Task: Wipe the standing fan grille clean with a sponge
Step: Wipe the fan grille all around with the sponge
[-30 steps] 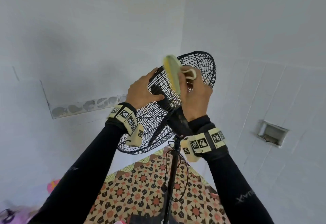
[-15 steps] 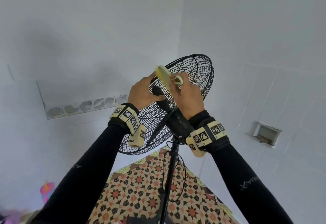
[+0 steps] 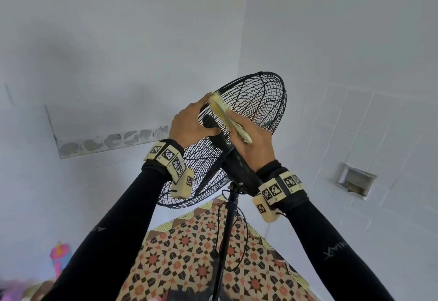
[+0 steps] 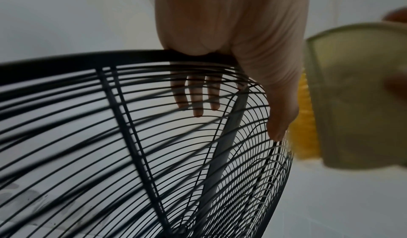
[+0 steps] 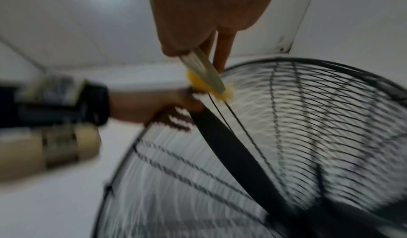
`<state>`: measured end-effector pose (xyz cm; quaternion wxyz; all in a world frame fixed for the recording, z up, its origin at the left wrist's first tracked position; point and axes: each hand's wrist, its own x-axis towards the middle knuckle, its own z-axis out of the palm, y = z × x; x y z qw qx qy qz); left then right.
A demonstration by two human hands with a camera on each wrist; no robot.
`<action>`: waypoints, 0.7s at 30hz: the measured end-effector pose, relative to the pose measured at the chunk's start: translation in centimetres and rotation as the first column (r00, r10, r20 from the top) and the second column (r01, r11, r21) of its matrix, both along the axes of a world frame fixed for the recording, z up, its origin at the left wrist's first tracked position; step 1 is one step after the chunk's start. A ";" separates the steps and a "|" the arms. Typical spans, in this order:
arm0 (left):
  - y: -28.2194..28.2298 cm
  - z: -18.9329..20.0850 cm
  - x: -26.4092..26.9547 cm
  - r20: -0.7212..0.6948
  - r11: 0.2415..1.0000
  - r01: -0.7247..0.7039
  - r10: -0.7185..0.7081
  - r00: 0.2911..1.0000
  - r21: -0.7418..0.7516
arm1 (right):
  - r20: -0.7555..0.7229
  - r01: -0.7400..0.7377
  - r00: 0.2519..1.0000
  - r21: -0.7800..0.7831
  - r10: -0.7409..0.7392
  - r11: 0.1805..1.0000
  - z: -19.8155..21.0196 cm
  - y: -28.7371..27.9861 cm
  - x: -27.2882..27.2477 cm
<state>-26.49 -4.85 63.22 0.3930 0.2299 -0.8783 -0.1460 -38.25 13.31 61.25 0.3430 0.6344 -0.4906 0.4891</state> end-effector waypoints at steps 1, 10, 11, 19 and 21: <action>0.0 0.0 0.1 -0.004 1.000 0.005 -0.005 1.000 0.000 | 0.006 0.003 1.000 0.027 -0.003 1.000 -1.3 0.0 -0.6; 0.2 0.1 0.1 -0.010 1.000 0.003 -0.003 1.000 -0.005 | 0.140 0.078 0.987 0.036 -0.082 0.996 -3.5 1.0 -1.3; 0.2 0.0 0.0 -0.016 1.000 0.004 -0.004 1.000 -0.009 | 0.143 0.059 0.988 0.021 -0.062 0.998 -3.1 1.2 -1.3; 0.1 -0.1 0.1 -0.042 1.000 0.002 -0.002 0.999 -0.001 | 0.282 0.014 0.954 0.314 -0.107 0.949 -3.2 3.2 -2.6; 0.4 0.0 0.0 -0.038 1.000 -0.002 0.002 0.999 0.001 | 0.289 0.074 0.937 0.390 -0.198 0.918 -2.8 3.3 -2.8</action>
